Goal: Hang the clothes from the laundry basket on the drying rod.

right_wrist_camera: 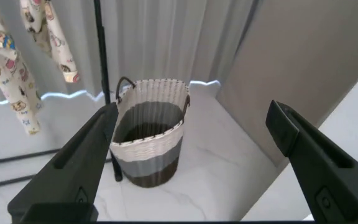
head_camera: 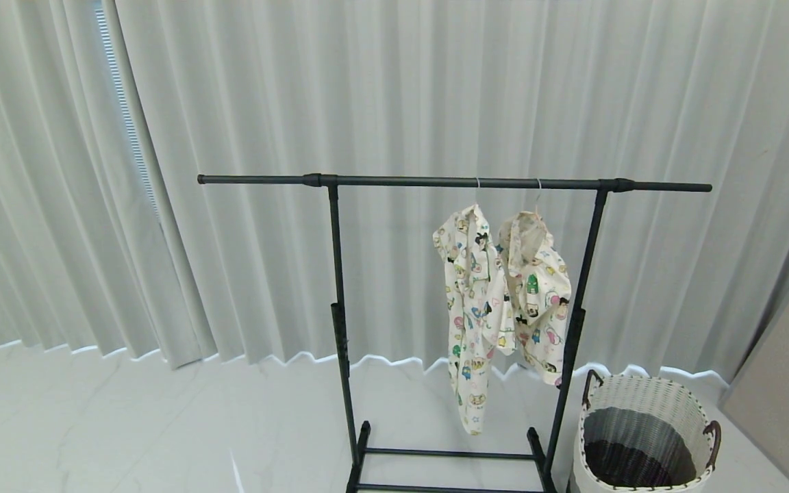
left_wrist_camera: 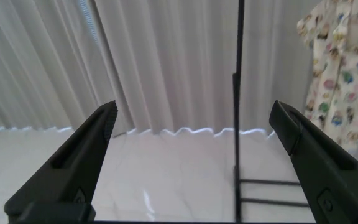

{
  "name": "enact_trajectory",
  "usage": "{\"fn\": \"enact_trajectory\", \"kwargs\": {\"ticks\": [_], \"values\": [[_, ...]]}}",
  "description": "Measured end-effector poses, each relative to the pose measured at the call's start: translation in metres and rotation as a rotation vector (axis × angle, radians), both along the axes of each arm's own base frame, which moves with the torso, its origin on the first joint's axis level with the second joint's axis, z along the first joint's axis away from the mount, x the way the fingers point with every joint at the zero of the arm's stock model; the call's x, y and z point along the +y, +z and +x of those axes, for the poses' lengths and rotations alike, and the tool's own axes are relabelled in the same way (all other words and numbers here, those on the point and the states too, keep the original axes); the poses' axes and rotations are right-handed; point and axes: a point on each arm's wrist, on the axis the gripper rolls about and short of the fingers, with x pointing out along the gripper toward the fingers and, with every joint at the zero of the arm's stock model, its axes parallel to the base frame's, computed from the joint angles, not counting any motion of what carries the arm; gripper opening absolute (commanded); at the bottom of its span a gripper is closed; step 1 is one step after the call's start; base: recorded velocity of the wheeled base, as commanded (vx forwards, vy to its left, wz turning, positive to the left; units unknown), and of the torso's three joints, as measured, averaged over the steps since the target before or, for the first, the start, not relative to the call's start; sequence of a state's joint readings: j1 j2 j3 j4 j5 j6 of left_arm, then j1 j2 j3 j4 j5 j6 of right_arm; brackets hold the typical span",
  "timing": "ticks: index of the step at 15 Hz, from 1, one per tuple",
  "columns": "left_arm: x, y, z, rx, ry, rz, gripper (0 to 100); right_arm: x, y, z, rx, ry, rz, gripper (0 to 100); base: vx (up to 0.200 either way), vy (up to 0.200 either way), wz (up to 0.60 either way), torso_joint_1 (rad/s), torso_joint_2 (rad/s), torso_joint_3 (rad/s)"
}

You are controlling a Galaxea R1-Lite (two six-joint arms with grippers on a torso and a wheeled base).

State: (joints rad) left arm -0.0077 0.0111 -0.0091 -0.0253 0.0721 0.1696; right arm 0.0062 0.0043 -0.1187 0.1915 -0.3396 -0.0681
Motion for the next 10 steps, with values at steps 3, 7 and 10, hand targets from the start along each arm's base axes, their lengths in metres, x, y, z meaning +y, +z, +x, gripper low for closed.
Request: {"fn": "enact_trajectory", "kwargs": {"ticks": [3,7,10], "values": [[-0.003,-0.004,0.0,0.02,-0.114,-0.102,100,0.003,0.001,0.007,-0.142,0.144,0.003,100,0.0,0.0,0.0,0.0,0.0,0.0],[-0.003,-0.006,0.0,0.029,-0.116,-0.117,100,0.007,-0.011,0.011,-0.099,0.322,0.105,100,0.0,0.0,0.0,0.0,0.0,0.0],[-0.003,-0.006,0.0,0.029,-0.115,-0.121,100,0.007,-0.013,0.011,-0.096,0.315,0.12,100,0.0,0.0,0.0,0.0,0.0,0.0]]}}
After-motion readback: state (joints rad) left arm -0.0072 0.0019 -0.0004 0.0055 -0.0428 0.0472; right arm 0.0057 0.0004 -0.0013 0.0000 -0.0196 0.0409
